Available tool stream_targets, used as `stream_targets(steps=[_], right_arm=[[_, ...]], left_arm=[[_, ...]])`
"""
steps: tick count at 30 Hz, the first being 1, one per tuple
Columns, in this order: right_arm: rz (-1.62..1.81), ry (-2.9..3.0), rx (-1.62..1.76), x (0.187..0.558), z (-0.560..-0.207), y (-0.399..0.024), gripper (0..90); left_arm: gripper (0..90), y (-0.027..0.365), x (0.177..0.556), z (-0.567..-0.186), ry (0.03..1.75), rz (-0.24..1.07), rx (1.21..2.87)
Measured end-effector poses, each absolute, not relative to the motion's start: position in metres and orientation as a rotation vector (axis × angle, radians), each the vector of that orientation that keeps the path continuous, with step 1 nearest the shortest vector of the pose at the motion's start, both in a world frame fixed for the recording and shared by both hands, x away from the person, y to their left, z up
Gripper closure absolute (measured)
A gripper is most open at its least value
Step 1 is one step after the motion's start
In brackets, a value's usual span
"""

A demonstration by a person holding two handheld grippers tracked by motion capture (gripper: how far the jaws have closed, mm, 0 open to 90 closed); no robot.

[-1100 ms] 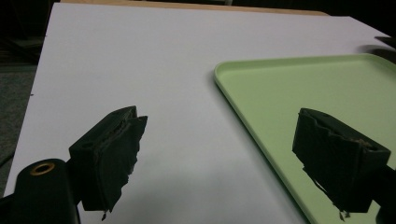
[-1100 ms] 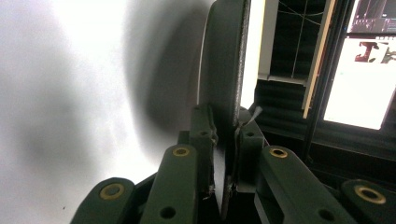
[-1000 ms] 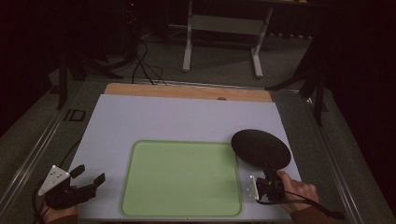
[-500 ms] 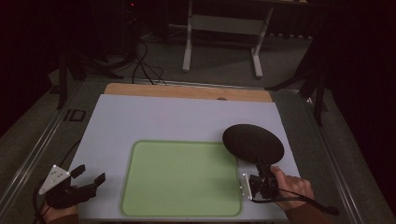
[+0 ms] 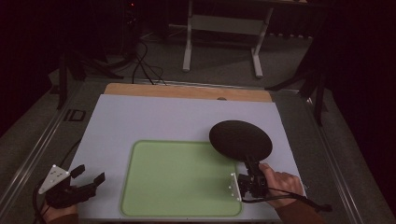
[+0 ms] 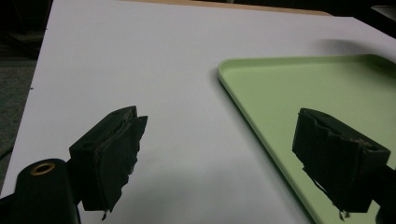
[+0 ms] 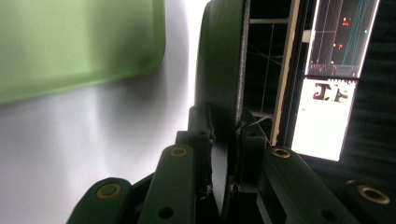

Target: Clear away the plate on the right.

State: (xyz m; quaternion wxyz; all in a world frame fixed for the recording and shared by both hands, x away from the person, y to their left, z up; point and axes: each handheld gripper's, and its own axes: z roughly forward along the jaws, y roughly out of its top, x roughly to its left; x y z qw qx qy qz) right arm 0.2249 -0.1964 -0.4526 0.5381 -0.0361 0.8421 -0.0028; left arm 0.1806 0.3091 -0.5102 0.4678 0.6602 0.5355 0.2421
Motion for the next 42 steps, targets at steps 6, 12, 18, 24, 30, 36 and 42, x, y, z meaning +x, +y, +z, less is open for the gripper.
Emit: stream_targets(steps=[6,12,18,24,30,36,42], right_arm=[[0.016,2.001,-0.113,0.224,-0.452,-0.188,80.0],[0.045,2.006,-0.15,0.222,-0.454,-0.175,80.1],[0.074,2.004,-0.184,0.219,-0.455,-0.163,79.9],[0.102,2.007,-0.221,0.215,-0.454,-0.15,79.9],[0.128,2.012,-0.254,0.211,-0.458,-0.139,79.7],[0.143,2.027,-0.287,0.206,-0.464,-0.13,79.5],[0.141,2.063,-0.337,0.2,-0.472,-0.121,79.0]], left_arm=[[15.2,0.308,0.181,-0.51,1.312,0.593,1.621],[15.2,0.308,0.181,-0.51,1.312,0.595,1.618],[15.2,0.309,0.181,-0.51,1.313,0.595,1.617],[15.2,0.309,0.18,-0.51,1.312,0.597,1.613],[15.2,0.308,0.18,-0.509,1.309,0.599,1.614],[15.2,0.309,0.18,-0.509,1.309,0.598,1.612],[15.2,0.309,0.179,-0.509,1.311,0.597,1.61]])
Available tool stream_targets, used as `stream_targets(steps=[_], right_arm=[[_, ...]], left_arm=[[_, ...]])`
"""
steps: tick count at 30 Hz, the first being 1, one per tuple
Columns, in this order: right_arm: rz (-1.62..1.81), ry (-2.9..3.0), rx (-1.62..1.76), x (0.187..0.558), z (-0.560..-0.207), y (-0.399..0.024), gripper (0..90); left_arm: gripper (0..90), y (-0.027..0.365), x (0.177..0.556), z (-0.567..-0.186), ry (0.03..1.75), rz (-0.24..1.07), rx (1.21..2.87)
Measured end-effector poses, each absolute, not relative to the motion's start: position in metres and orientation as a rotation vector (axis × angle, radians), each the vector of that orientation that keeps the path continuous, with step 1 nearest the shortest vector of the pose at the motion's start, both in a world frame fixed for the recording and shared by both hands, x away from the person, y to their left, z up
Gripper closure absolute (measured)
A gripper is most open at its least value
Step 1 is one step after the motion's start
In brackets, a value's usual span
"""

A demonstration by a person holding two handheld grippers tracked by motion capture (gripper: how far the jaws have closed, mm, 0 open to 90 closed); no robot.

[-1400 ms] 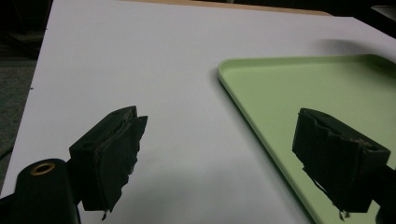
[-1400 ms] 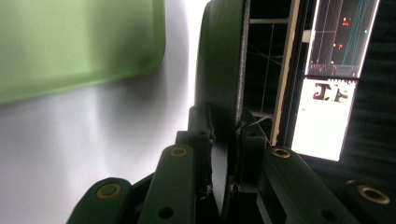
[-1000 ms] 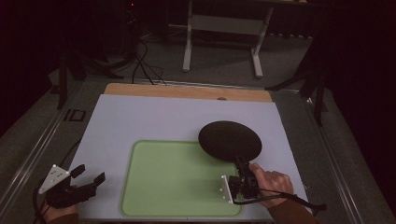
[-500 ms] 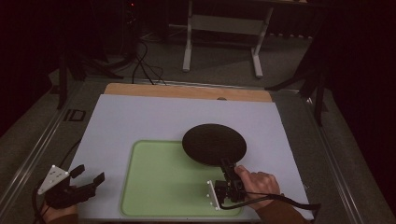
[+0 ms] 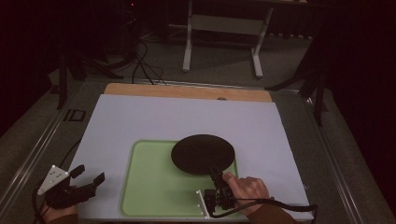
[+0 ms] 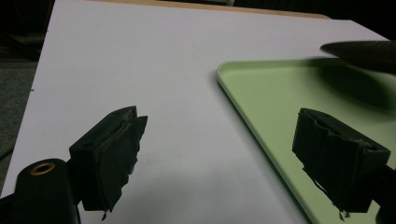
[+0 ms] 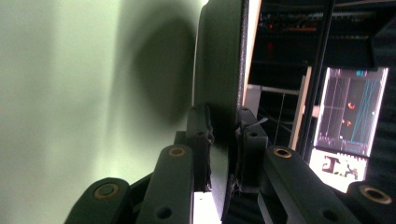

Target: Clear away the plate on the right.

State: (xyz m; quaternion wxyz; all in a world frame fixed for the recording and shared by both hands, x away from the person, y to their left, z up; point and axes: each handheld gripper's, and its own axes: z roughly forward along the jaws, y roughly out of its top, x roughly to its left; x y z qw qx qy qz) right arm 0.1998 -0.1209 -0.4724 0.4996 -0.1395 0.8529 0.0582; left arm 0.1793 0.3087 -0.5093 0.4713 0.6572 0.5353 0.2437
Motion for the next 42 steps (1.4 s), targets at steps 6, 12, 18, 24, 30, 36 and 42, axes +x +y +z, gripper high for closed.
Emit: stream_targets(steps=[6,12,18,24,30,36,42], right_arm=[[0.164,2.076,-0.38,0.192,-0.481,-0.11,79.2],[0.195,2.08,-0.431,0.181,-0.485,-0.096,79.0],[0.253,2.131,-0.469,0.175,-0.493,-0.082,82.7],[0.309,2.229,-0.474,0.173,-0.494,-0.076,86.3],[0.328,2.283,-0.452,0.171,-0.492,-0.068,83.8],[0.365,2.365,-0.456,0.171,-0.501,-0.06,78.3],[0.413,2.507,-0.377,0.178,-0.506,-0.058,68.4]], left_arm=[[15.2,0.309,0.179,-0.51,1.313,0.595,1.608],[15.2,0.309,0.179,-0.51,1.315,0.595,1.608],[15.2,0.309,0.179,-0.51,1.318,0.593,1.606],[15.2,0.31,0.179,-0.51,1.319,0.595,1.606],[15.2,0.31,0.179,-0.51,1.322,0.592,1.604],[15.2,0.311,0.179,-0.51,1.323,0.59,1.601],[15.2,0.311,0.179,-0.51,1.324,0.59,1.6]])
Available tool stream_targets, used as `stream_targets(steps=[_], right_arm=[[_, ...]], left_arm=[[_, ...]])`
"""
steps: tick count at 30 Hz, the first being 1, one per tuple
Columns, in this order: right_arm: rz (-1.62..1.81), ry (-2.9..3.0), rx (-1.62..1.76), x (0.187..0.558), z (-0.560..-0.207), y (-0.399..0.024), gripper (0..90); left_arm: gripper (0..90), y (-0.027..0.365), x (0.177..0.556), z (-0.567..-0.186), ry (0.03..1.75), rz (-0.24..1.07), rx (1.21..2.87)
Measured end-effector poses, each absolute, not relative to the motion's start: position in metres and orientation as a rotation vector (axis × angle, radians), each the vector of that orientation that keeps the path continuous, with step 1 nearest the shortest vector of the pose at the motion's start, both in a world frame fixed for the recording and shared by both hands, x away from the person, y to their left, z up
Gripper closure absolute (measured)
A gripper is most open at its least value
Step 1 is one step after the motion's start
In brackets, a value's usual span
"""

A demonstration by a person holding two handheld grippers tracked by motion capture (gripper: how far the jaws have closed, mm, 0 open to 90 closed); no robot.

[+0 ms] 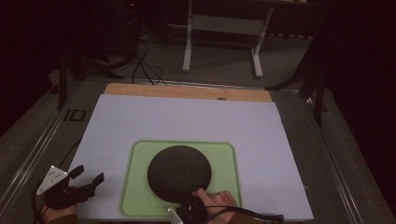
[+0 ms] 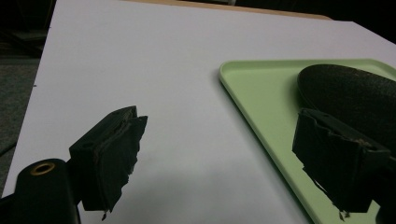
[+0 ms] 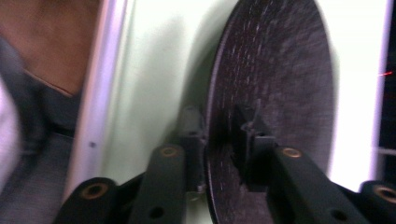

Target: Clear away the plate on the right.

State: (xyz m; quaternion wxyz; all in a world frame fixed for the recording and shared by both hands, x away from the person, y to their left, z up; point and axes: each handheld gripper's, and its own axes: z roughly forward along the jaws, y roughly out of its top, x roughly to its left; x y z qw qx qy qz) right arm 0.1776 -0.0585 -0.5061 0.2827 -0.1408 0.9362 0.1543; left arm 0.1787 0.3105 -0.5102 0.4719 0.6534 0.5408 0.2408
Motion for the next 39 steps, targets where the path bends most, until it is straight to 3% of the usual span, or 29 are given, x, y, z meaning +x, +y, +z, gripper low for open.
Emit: stream_targets(steps=[4,18,25,30,39], right_arm=[[0.453,2.569,-0.326,0.184,-0.514,-0.06,64.2],[0.823,2.672,0.04,0.214,-0.469,-0.082,37.5],[0.937,2.651,0.182,0.229,-0.45,-0.103,38.2],[0.995,2.594,0.282,0.237,-0.44,-0.119,29.5],[1.083,2.495,0.455,0.249,-0.427,-0.147,22.2]], left_arm=[[15.2,0.311,0.178,-0.51,1.324,0.591,1.602],[15.2,0.311,0.178,-0.51,1.329,0.592,1.6],[15.2,0.311,0.178,-0.51,1.33,0.594,1.601],[15.2,0.311,0.178,-0.51,1.331,0.597,1.599],[15.2,0.311,0.178,-0.51,1.333,0.601,1.598]])
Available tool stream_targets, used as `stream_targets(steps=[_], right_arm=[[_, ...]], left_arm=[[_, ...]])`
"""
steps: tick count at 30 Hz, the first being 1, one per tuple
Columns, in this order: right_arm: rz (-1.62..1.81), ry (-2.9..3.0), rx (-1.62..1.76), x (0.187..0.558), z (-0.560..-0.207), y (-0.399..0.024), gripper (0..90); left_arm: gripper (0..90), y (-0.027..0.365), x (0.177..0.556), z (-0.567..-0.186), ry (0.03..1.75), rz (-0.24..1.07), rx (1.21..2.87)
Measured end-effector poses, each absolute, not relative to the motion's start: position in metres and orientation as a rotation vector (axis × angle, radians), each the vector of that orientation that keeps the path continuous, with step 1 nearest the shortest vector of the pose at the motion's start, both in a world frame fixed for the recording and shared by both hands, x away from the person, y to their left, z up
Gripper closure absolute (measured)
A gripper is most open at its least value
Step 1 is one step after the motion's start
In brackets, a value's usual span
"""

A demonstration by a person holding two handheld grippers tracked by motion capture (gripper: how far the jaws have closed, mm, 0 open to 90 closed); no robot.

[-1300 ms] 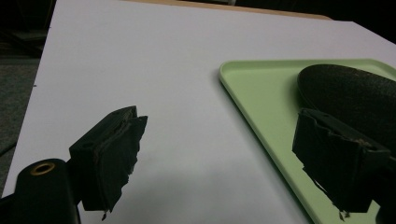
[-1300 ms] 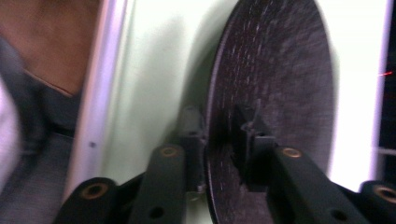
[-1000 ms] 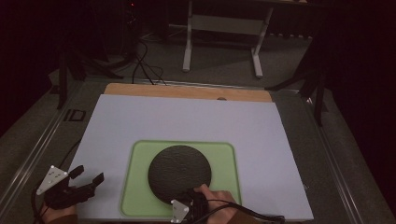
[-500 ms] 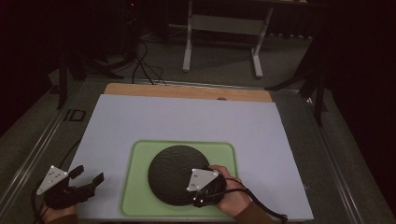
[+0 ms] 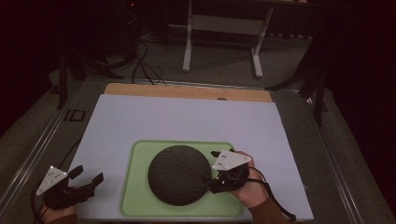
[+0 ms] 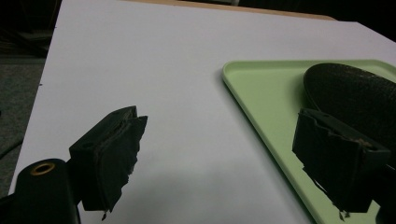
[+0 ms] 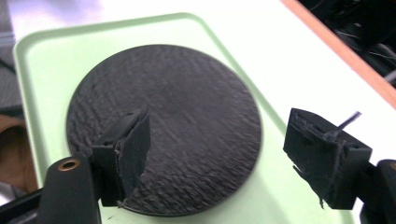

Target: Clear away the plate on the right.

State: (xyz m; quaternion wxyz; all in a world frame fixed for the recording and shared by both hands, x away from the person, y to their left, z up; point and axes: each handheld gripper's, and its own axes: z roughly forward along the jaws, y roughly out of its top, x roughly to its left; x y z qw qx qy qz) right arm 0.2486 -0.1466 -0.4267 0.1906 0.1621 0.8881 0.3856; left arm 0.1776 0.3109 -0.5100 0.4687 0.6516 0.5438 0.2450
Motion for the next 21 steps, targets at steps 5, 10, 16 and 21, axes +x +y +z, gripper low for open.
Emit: stream_targets(steps=[5,10,16,21], right_arm=[[1.127,2.378,0.599,0.252,-0.419,-0.175,16.3],[1.187,2.291,0.707,0.255,-0.415,-0.2,14.2],[1.213,2.204,0.802,0.255,-0.414,-0.225,12.9],[1.228,2.127,0.882,0.25,-0.417,-0.248,13.7]], left_arm=[[15.2,0.311,0.177,-0.51,1.337,0.603,1.592],[15.2,0.311,0.177,-0.51,1.34,0.608,1.59],[15.2,0.312,0.176,-0.51,1.34,0.615,1.589],[15.2,0.312,0.175,-0.509,1.337,0.624,1.586]])
